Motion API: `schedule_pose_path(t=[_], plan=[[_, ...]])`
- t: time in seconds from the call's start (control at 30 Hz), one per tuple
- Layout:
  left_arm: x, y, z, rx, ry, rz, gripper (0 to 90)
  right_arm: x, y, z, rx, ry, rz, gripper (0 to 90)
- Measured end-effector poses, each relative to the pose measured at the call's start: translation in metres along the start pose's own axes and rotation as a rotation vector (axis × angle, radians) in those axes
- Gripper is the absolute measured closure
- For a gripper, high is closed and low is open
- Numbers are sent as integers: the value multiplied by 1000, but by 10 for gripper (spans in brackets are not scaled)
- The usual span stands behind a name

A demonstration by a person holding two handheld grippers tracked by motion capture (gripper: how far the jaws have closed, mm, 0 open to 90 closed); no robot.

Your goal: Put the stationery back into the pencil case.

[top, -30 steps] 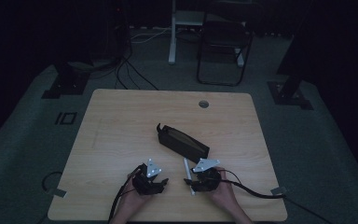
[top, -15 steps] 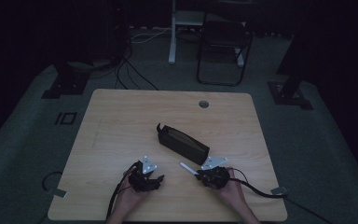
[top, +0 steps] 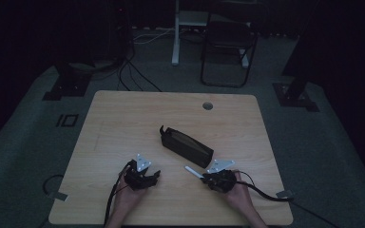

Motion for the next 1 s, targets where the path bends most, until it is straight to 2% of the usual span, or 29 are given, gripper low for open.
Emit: schedule_pose_path(t=[0.5, 1.0], plan=[[-2, -5, -2, -29, -6, 27, 312, -1, -1, 5, 2, 9, 5, 785], [-2, -5, -3, -37, -10, 31, 288, -5, -6, 14, -2, 33, 16, 786]])
Point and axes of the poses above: each handheld gripper's, and its own axes: z roughly backward along the jaws, x roughly out of its underside, y roughly to its right, the point moved 4 cm from there along -z, roughly forward along the jaws, and after that the axes turned 1 degree about -z, right-handed, at the moved point
